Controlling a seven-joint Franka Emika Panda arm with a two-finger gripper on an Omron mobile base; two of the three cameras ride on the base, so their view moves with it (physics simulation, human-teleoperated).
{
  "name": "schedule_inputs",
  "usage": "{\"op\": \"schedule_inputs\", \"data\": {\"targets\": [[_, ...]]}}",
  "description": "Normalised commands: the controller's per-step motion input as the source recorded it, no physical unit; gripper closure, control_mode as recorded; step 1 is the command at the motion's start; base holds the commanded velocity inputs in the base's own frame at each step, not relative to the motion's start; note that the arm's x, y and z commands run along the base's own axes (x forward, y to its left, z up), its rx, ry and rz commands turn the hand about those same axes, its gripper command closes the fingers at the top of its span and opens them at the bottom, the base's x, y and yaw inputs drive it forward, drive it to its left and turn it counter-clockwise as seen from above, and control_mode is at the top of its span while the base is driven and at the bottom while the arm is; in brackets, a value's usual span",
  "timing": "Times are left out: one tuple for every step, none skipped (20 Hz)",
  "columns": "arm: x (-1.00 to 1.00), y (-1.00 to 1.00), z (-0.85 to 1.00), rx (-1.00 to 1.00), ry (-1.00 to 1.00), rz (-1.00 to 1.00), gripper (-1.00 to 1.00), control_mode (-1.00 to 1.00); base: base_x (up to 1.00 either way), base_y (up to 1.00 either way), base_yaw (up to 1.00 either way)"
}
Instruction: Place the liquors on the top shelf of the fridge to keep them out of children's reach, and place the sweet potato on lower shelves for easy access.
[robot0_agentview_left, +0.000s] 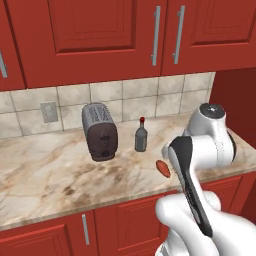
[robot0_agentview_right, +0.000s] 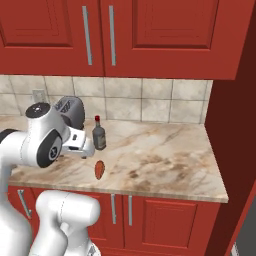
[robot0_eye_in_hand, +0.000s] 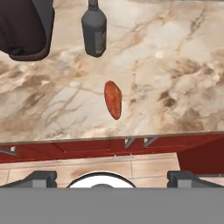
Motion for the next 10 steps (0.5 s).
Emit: {"op": "schedule_inputs", "data": {"targets": [[0.45, 0.0, -0.63, 0.0, 0.19, 0.0, -1.0, -1.0, 0.0, 0.0, 0.0], [0.45, 0.0, -0.49, 0.0, 0.18, 0.0, -1.0, -1.0, 0.0, 0.0, 0.0], [0.43, 0.0, -0.46, 0.0, 0.19, 0.0, -1.0, -1.0, 0.0, 0.0, 0.0], [0.41, -0.03, -0.41, 0.0, 0.2, 0.0, -1.0, -1.0, 0.0, 0.0, 0.0], [0.38, 0.0, -0.36, 0.0, 0.18, 0.0, -1.0, -1.0, 0.0, 0.0, 0.0], [0.34, 0.0, -0.35, 0.0, 0.16, 0.0, -1.0, -1.0, 0.0, 0.0, 0.0], [0.34, 0.0, -0.35, 0.0, 0.15, 0.0, -1.0, -1.0, 0.0, 0.0, 0.0], [0.34, 0.0, -0.36, 0.0, 0.16, 0.0, -1.0, -1.0, 0.0, 0.0, 0.0], [0.35, -0.02, -0.4, 0.0, 0.17, 0.0, -1.0, -1.0, 0.0, 0.0, 0.0], [0.37, -0.04, -0.45, 0.0, 0.17, 0.0, -1.0, -1.0, 0.0, 0.0, 0.0]]}}
